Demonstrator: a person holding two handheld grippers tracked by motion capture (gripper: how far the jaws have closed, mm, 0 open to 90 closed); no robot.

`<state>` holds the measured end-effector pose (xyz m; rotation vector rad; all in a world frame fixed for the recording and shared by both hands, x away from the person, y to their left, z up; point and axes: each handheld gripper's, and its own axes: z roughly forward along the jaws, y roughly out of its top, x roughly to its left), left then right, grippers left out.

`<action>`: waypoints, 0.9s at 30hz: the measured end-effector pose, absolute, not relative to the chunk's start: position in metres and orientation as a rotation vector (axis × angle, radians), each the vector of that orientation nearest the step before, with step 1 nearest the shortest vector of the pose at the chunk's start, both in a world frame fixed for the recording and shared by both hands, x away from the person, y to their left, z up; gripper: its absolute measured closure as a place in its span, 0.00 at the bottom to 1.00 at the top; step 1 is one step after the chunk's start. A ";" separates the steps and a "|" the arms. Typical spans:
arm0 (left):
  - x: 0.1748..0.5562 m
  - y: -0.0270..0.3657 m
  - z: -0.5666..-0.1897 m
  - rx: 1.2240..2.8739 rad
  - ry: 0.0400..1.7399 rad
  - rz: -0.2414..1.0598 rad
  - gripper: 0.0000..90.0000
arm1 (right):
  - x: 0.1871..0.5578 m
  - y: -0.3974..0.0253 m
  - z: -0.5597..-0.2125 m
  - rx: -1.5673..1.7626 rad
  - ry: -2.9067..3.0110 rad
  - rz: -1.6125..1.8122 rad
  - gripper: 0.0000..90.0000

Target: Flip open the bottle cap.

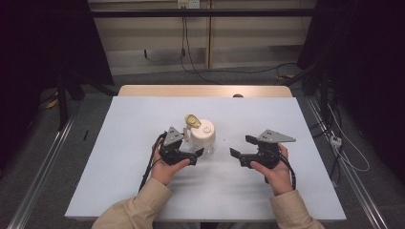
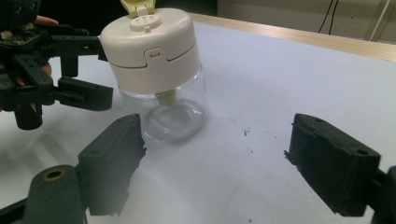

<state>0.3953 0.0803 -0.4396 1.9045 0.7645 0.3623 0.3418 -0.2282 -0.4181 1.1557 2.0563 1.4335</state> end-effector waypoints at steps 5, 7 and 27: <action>0.393 0.084 -0.438 1.904 0.752 0.346 0.05 | 0.336 -0.233 -0.421 1.158 2.047 1.428 0.19; 0.392 0.086 -0.437 1.901 0.753 0.348 0.05 | 0.335 -0.235 -0.422 1.156 2.042 1.425 0.19; 0.382 0.126 -0.432 1.874 0.748 0.339 0.05 | 0.320 -0.247 -0.430 1.131 2.043 1.376 0.19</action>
